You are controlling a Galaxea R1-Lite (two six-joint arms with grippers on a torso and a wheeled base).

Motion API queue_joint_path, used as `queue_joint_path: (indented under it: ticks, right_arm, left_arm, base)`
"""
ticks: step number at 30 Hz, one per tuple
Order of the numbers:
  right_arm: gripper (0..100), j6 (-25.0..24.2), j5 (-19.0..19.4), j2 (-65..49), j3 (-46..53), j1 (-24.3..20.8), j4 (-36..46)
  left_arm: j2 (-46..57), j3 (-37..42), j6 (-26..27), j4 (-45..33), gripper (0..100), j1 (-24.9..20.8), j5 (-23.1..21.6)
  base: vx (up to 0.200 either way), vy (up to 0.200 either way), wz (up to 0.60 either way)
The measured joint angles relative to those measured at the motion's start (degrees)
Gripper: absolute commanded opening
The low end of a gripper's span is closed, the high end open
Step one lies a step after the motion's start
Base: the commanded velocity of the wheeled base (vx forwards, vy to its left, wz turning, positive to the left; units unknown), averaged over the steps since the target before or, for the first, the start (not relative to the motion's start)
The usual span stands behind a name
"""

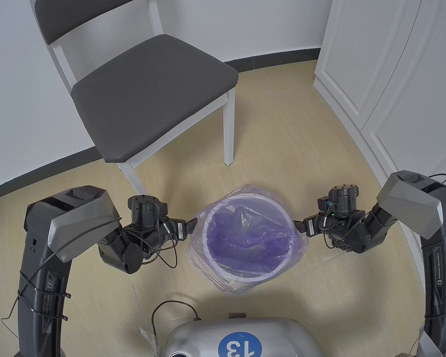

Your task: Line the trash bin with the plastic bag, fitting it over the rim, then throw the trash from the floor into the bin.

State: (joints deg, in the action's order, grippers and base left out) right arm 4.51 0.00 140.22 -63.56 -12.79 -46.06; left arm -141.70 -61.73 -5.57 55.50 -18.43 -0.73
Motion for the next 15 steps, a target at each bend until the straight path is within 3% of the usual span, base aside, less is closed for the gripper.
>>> queue_joint_path:
  ticks: [6, 15]
  right_arm:
    - [100, 0.73, -0.65, -4.9, 9.87, 0.34, -4.41]
    - [100, 2.85, -1.04, -8.46, 28.21, 0.22, -20.1]
  left_arm:
    - [4.0, 6.75, 0.84, 3.04, 100, -0.52, 0.24]
    - [8.87, 14.52, 3.23, 5.06, 100, -0.37, 1.19]
  base:
    - [0.0, 0.0, 0.0]
    - [0.0, 0.0, 0.0]
